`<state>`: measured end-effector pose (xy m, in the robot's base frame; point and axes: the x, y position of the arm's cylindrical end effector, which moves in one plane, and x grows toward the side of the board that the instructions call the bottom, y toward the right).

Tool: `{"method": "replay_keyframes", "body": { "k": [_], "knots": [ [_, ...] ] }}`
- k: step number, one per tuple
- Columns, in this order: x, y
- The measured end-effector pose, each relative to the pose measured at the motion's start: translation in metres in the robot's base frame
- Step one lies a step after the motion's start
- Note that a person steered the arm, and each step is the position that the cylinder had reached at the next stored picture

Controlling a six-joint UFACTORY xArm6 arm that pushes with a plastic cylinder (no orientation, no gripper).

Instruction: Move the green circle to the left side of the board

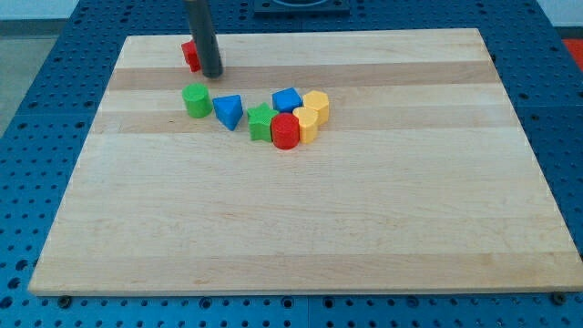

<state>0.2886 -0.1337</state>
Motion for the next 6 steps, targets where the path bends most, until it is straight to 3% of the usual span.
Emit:
{"method": "replay_keyframes", "body": {
  "k": [1, 3, 4, 5, 6],
  "knots": [
    [0.024, -0.007],
    [0.038, -0.084],
    [0.052, -0.086],
    [0.032, -0.083],
    [0.025, -0.034]
  ]
}}
